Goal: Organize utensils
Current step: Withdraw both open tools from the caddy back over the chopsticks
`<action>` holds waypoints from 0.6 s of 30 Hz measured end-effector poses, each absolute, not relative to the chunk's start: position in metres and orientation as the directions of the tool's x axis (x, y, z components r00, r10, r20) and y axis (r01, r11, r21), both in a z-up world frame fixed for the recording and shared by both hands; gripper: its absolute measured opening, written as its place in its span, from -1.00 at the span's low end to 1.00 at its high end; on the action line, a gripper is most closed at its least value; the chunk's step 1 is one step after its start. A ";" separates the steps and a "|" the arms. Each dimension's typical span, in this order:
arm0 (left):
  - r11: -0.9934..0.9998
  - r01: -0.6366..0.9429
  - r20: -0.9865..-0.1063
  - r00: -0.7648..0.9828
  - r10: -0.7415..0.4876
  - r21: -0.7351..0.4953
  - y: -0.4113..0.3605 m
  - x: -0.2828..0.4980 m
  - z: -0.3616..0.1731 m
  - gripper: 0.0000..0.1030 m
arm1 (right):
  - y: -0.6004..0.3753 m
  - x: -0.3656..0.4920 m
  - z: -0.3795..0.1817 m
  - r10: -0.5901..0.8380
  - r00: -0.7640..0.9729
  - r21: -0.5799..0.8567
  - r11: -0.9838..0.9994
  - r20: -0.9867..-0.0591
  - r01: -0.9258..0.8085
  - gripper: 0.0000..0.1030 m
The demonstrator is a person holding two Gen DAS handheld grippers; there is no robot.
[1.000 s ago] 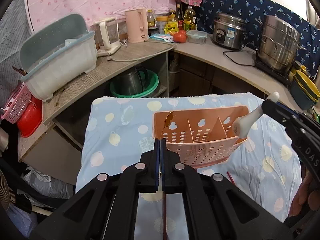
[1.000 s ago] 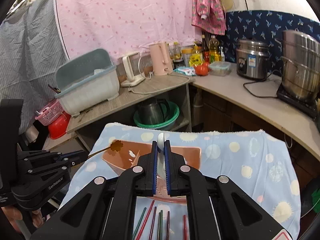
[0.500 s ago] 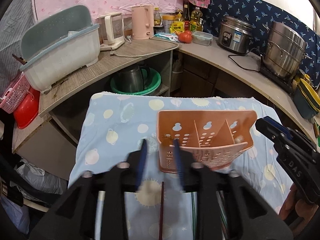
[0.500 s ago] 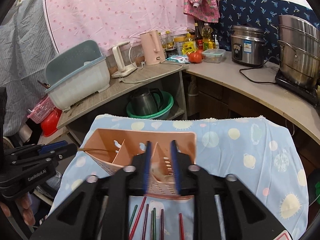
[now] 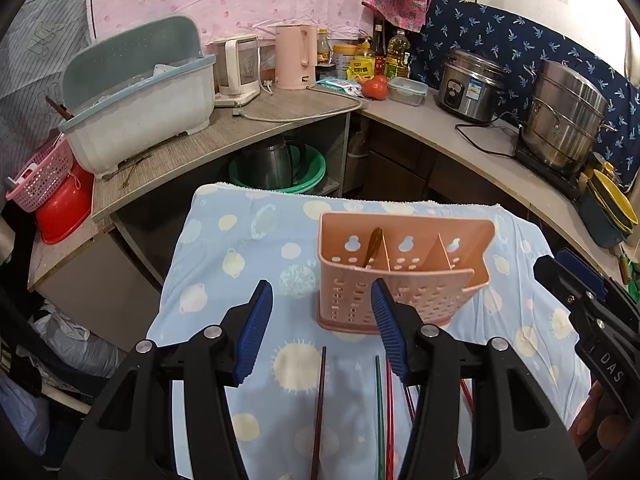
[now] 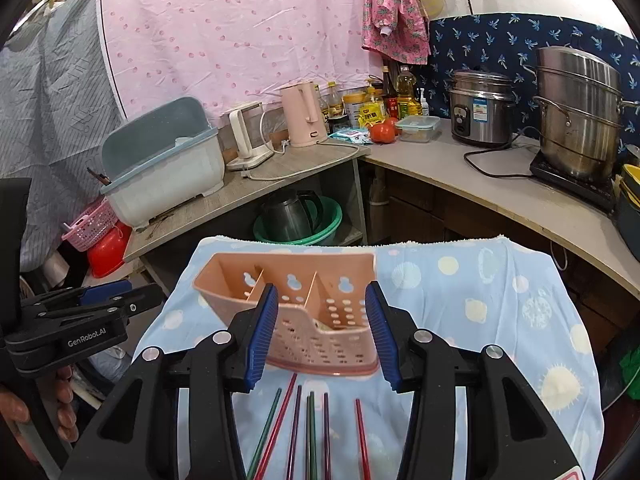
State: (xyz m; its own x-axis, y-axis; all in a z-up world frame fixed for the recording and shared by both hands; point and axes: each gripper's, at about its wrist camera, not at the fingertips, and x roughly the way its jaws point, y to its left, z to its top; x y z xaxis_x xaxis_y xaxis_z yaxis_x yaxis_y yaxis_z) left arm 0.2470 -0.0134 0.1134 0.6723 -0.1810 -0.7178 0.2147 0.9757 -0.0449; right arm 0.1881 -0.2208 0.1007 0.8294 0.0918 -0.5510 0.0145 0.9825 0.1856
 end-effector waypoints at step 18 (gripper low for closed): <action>0.973 0.220 -0.756 0.626 -0.191 -0.064 0.003 0.158 0.081 -0.05 | -0.223 0.081 0.064 0.047 0.786 0.174 0.982 -0.616 0.077 -0.14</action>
State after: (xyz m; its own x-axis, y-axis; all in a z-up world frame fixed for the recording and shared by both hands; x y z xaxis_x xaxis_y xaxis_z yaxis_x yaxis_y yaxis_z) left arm 0.1576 0.0032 0.0805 0.6261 -0.1912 -0.7559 0.2200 0.9734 -0.0640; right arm 0.0814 -0.2228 0.0642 0.7862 0.0472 -0.6162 0.0771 0.9818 0.1736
